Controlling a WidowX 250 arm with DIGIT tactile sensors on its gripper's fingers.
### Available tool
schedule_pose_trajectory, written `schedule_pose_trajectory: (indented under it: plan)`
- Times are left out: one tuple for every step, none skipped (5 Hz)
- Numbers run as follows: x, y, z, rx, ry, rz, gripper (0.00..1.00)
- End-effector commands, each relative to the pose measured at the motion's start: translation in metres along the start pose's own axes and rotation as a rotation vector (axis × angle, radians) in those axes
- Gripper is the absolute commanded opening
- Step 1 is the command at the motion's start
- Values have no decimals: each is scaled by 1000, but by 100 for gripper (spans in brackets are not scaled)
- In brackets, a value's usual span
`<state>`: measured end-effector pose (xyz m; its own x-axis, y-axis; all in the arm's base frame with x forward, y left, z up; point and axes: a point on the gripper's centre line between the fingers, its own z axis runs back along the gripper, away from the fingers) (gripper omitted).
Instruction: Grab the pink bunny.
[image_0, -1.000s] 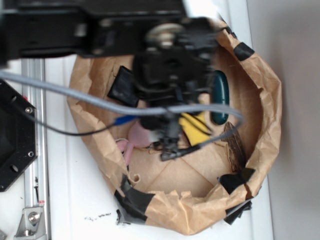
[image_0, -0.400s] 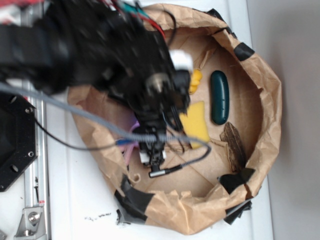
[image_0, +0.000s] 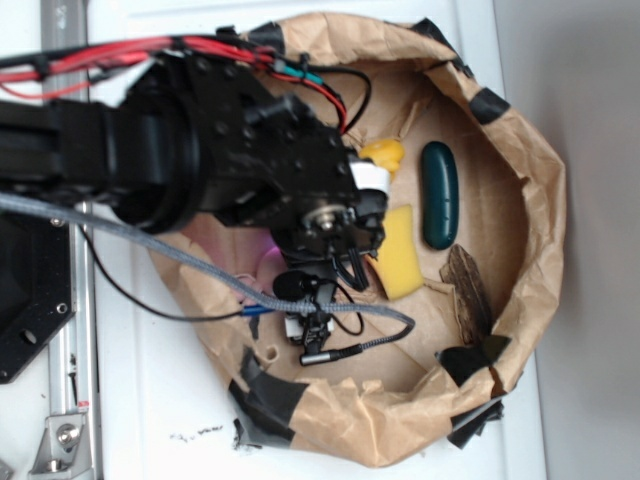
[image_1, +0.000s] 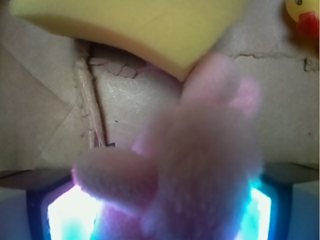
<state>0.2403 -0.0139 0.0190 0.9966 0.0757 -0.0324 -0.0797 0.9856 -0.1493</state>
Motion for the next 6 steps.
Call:
schedule_pose_trajectory:
  plan:
    - [-7,-1,34,42,56,-107,0]
    - [4,-10,81,-10,8,-256,0]
    - [15,-16,133,83,-114,-298,0]
    - [33,-12,185,60,-148,-336,0]
    - [41,-5,194,80,-156,-333,0]
    - [43,3,185,107,-102,-345,0]
